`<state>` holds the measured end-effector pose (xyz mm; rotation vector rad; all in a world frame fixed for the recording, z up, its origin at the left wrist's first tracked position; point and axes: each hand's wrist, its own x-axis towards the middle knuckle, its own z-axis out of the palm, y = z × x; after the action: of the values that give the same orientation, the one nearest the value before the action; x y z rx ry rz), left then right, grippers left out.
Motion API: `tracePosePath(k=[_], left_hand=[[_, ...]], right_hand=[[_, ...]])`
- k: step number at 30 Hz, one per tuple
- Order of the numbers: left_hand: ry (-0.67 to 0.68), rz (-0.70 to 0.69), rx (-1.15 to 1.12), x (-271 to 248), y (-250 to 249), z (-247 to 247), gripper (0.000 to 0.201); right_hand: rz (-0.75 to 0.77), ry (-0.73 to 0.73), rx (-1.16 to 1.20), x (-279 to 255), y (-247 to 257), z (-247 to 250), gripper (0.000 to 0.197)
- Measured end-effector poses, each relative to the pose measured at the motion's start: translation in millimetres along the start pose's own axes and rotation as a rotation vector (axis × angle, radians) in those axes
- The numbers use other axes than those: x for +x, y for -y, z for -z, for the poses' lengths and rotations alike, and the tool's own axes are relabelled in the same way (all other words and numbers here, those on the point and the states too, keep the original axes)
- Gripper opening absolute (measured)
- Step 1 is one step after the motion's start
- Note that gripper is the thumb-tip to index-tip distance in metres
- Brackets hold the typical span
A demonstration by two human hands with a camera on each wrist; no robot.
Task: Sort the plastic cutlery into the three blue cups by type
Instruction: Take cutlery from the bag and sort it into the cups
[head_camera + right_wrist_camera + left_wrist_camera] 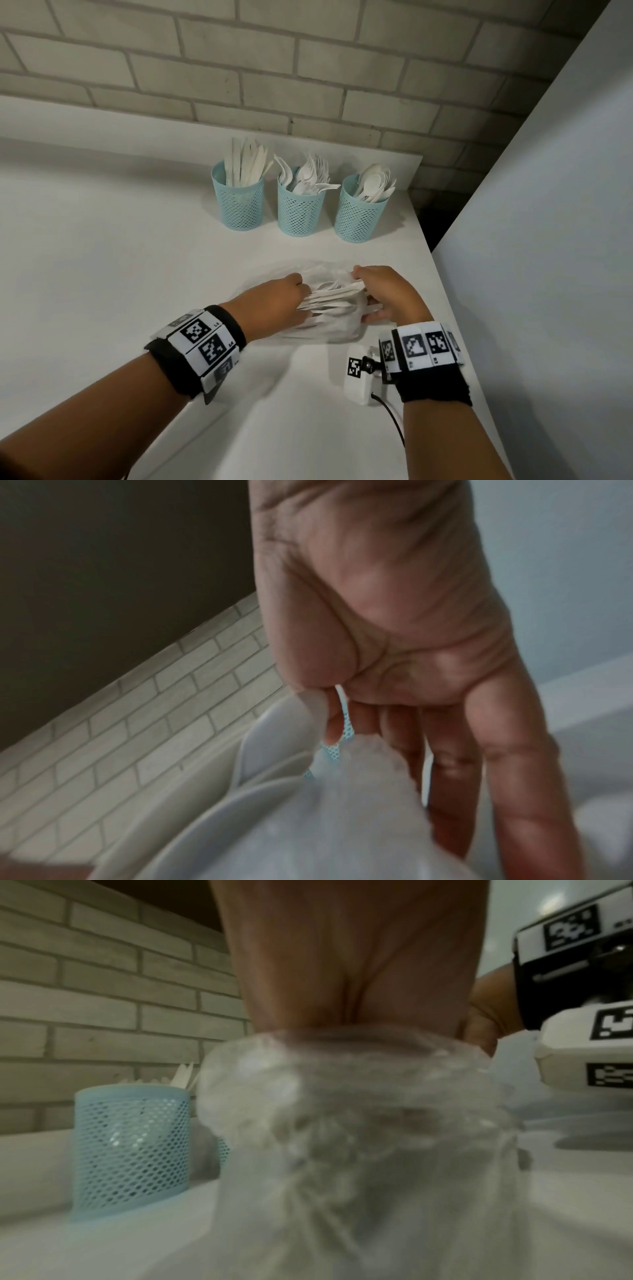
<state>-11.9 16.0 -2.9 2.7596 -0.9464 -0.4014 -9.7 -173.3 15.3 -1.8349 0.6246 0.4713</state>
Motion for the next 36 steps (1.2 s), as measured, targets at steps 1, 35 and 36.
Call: tracePosePath(k=[1, 35, 36], left_hand=[[-0.001, 0.002, -0.054, 0, 3, 0, 0.036], [-0.228, 0.137, -1.658, 19, 22, 52, 0.015], [-0.224, 0.151, -1.676, 20, 21, 51, 0.014]], right_hand=[[-0.016, 0.037, 0.021, 0, 1, 2, 0.033], [0.492, 0.172, 0.124, -8, 84, -46, 0.028], [0.500, 0.147, 0.143, -7, 83, -48, 0.028]])
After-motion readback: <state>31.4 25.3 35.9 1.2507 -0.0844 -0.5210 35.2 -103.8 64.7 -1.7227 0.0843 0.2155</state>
